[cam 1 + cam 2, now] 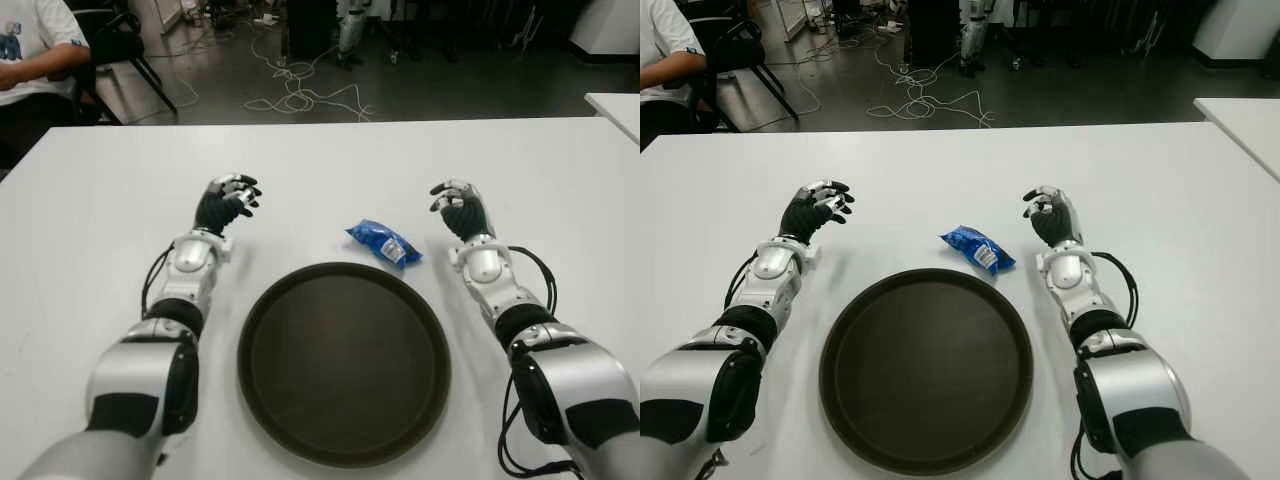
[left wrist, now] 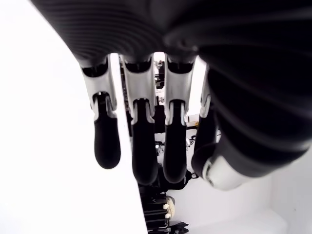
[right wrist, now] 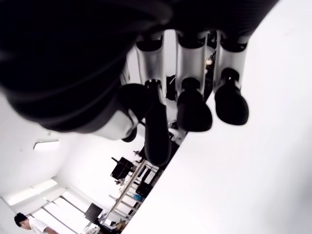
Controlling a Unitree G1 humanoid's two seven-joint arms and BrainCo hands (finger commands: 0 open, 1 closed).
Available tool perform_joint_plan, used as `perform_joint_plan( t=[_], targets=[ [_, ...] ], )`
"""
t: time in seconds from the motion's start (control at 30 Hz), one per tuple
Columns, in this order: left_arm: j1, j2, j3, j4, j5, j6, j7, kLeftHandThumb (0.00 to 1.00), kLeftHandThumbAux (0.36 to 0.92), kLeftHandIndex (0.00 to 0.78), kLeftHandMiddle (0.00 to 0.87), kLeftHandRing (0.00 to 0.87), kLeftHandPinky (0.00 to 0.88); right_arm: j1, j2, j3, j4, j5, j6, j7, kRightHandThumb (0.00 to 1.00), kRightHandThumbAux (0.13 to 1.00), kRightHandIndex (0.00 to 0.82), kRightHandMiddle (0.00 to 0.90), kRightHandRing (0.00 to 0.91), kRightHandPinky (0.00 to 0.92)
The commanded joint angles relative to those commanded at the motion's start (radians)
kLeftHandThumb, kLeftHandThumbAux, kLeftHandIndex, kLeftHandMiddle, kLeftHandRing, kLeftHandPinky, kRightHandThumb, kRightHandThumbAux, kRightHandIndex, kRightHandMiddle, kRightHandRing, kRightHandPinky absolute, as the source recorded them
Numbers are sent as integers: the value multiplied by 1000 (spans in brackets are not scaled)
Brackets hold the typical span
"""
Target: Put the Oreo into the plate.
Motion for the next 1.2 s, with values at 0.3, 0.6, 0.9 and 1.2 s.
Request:
perform_joint_plan(
  t=[0.3, 0.6, 0.9, 1.2],
  targets=[
    [-23, 5, 14, 2, -12, 30, -5, 698, 711, 409, 490, 516, 540, -20, -5, -21, 1, 19, 6, 11, 851, 671, 431, 597, 770, 760],
    [-58, 11, 20, 1, -13, 60, 2, 699, 711, 409, 488, 513, 536, -50, -14, -40, 2, 20, 15, 15, 848, 672, 427, 589, 776, 765],
    [-59, 8, 6, 0, 3, 47, 4, 696, 713, 408, 475, 498, 513, -51, -20, -30, 5, 7, 9, 21, 848, 673, 424, 587, 769, 757],
    [-59, 4, -2, -2, 13, 41, 16, 696, 713, 408, 481, 503, 516, -51, -28, -13, 6, -8, 4, 32, 847, 673, 423, 583, 779, 773]
  ],
)
